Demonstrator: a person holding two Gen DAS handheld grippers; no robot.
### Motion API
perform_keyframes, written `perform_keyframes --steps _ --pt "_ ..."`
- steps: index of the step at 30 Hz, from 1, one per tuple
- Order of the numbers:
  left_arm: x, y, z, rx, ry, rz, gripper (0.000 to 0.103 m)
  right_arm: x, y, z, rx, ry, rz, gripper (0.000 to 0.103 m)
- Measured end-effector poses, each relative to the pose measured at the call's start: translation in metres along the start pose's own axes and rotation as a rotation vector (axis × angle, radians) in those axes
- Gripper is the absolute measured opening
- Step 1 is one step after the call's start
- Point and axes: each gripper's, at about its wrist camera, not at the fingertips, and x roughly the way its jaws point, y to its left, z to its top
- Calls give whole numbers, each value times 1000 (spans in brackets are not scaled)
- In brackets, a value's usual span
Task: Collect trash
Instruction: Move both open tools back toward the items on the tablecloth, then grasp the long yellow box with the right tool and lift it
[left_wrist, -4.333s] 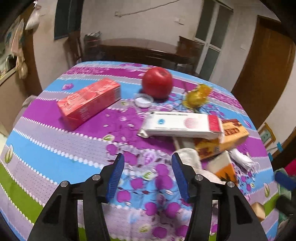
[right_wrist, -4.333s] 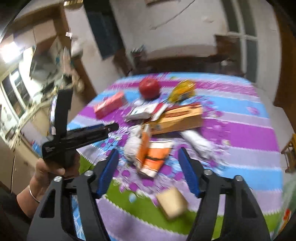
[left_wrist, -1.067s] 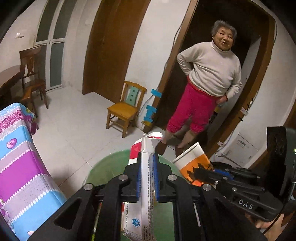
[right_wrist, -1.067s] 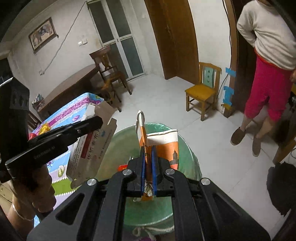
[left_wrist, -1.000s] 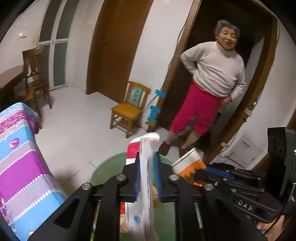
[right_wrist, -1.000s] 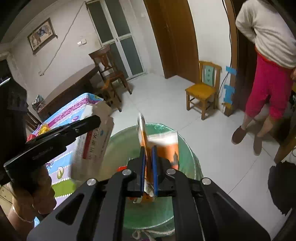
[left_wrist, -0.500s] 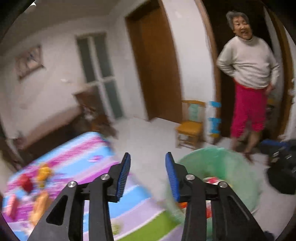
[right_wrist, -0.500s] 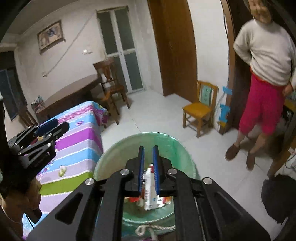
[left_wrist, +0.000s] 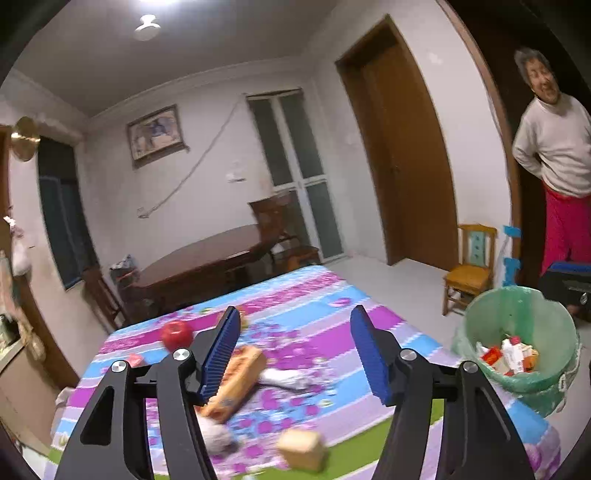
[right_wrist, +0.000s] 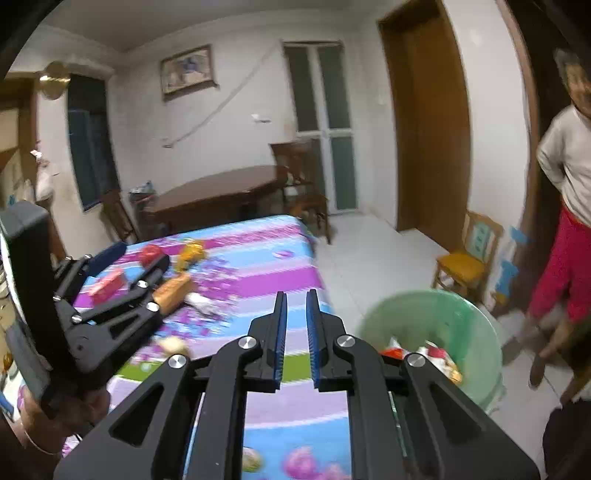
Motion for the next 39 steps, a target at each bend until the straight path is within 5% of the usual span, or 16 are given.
perform_keyframes --steps 4,6,8,13,23,30,39 --pt "-27 66 -1 -69 0 34 68 -34 44 25 -59 -65 70 16" --pt "-51 105 -3 -97 -33 62 73 -62 72 40 -95 -126 130 41" --pt "-71 133 -8 -104 -63 95 78 -85 93 50 -129 -178 172 52" --pt "-96 176 -29 -125 -59 130 82 -106 114 63 -162 -211 243 52" --pt "-53 210 -107 -204 122 123 84 -16 87 19 -171 -64 145 53" --pt "-7 212 -144 -195 295 104 84 75 75 -29 -160 160 184 53" --pt "22 238 -164 -277 399 56 84 132 86 -49 -150 280 270 53"
